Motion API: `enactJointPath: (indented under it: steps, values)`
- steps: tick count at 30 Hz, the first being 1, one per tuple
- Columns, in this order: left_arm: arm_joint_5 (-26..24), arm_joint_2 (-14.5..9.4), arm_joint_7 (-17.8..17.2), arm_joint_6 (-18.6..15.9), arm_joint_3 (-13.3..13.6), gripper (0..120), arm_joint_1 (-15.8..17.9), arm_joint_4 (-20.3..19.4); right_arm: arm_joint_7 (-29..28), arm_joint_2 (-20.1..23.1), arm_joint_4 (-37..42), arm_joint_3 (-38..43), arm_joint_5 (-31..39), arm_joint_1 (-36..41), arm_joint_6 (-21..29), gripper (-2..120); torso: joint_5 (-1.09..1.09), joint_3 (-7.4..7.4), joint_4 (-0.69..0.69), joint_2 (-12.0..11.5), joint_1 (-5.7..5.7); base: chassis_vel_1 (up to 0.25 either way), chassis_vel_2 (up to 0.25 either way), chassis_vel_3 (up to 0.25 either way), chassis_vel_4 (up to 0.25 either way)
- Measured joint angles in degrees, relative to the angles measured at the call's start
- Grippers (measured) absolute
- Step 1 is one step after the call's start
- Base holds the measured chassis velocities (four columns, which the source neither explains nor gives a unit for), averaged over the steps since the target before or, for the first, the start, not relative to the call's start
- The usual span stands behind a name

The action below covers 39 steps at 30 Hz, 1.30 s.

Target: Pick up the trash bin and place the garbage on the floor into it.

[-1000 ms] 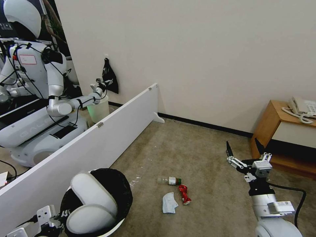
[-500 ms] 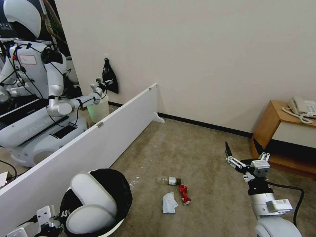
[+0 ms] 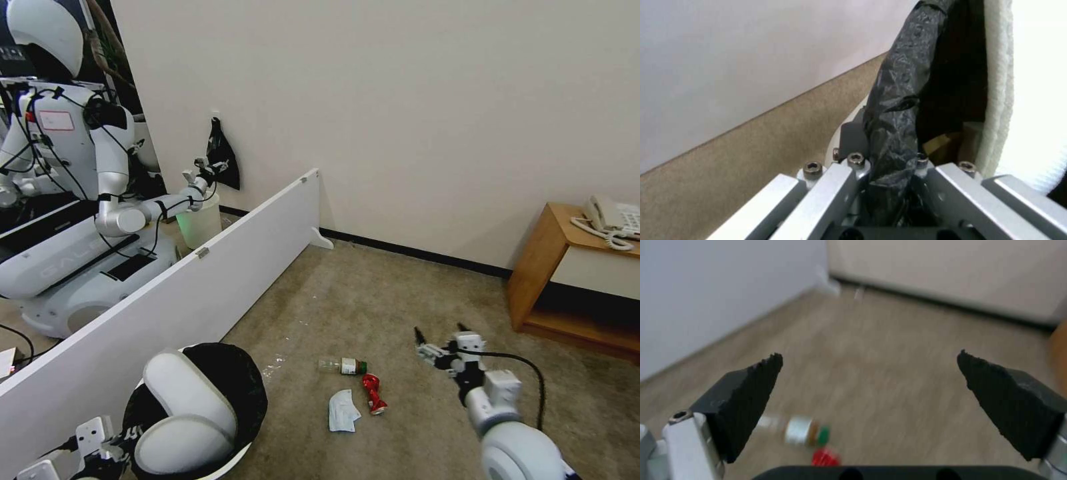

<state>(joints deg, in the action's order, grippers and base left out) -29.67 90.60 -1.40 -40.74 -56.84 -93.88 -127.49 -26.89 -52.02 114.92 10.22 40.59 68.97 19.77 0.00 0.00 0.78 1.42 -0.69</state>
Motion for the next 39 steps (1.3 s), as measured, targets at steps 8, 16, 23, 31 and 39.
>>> enactJointPath:
  steps: [8,16,23,31,39]
  values:
    - [0.0,0.0,0.1,-0.1,0.3,2,0.5,0.3,-7.1,0.1,-3.2,-6.3,16.0,-7.1,15.0,100,0.00,0.00,0.02,0.0,0.00,0.000,0.000,0.000,0.000]
    - [0.0,-0.1,0.4,-0.1,0.4,2,0.6,0.7,-8.0,-1.2,-8.5,-9.3,19.5,-10.4,21.0,100,0.01,0.00,0.01,0.0,0.00,0.000,0.000,0.000,0.000]
    - [0.1,-0.2,0.6,-0.1,1.0,2,0.9,1.2,-6.0,-1.7,-13.4,-11.9,19.3,-13.5,23.0,100,0.00,0.00,0.01,0.0,0.00,0.000,0.000,0.000,0.000]
    - [0.4,-0.2,0.8,-0.1,1.3,2,1.1,1.6,-4.2,-3.0,-19.0,-14.1,18.1,-17.3,22.9,100,0.00,0.00,0.01,0.0,0.00,0.000,0.000,0.000,0.000]
    - [0.5,-0.2,1.0,0.0,0.8,2,1.0,1.8,-1.5,-7.2,-30.4,-18.9,15.0,-23.8,21.3,100,-0.01,0.00,0.01,0.0,0.00,0.000,0.000,0.000,0.000]
